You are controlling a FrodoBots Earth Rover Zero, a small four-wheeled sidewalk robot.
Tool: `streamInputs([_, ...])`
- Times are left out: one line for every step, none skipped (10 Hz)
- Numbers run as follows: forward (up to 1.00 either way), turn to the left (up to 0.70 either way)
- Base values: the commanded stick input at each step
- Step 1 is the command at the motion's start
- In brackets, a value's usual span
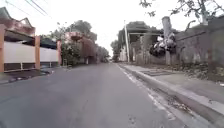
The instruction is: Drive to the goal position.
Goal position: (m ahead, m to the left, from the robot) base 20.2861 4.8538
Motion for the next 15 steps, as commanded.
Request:
streamInputs([1.0, 0.0])
streamInputs([1.0, 0.0])
streamInputs([1.0, 0.0])
streamInputs([1.0, 0.0])
streamInputs([1.0, 0.0])
streamInputs([1.0, 0.0])
streamInputs([1.0, 0.0])
streamInputs([1.0, 0.0])
streamInputs([1.0, 0.0])
streamInputs([1.0, 0.0])
streamInputs([1.0, -0.4])
streamInputs([1.0, -0.4])
streamInputs([1.0, -0.4])
streamInputs([1.0, -0.07])
streamInputs([1.0, 0.0])
